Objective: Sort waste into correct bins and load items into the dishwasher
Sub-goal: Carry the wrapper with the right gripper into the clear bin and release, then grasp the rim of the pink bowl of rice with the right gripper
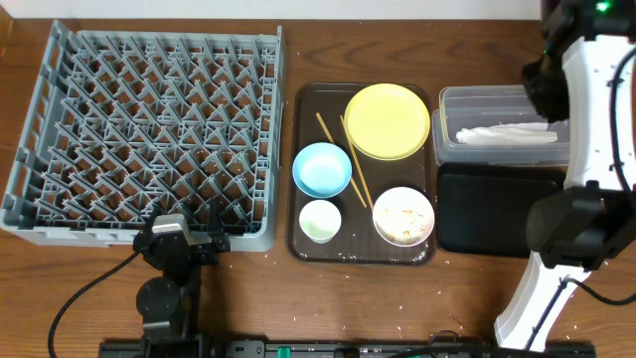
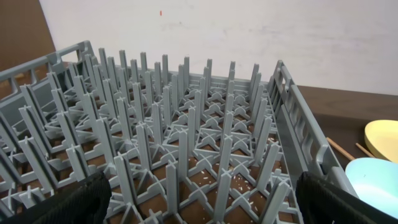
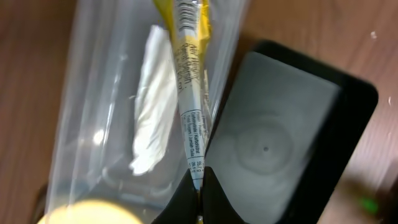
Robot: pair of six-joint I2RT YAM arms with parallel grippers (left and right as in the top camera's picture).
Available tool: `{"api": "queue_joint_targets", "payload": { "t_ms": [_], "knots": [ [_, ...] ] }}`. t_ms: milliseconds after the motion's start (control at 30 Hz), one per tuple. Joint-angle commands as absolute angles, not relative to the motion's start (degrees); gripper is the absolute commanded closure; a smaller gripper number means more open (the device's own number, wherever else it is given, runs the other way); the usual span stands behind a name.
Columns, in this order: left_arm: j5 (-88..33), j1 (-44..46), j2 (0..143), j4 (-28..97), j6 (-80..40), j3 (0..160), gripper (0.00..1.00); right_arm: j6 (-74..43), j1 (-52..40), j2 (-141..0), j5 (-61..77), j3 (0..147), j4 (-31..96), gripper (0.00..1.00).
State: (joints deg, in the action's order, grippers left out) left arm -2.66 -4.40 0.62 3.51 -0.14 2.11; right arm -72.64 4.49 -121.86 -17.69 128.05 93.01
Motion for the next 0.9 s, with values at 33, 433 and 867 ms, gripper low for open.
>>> {"api": "queue_joint_targets", "payload": {
  "t_ms": [33, 433, 867],
  "knots": [
    [-2.3, -4.6, 0.3, 4.2, 0.2, 0.4, 0.05, -81.6, 4.1, -121.6, -21.0, 120.7, 87.6, 0.93],
    [-2.3, -4.6, 0.3, 4.2, 0.2, 0.4, 0.05, -47.7, 3.9, -120.5, -13.4, 119.3, 74.9, 0.09],
    [-2.3, -4.6, 0.3, 4.2, 0.2, 0.4, 0.05, -17.4, -9.8, -112.0, 1.5, 119.5, 79.9, 0.38]
  ]
}}
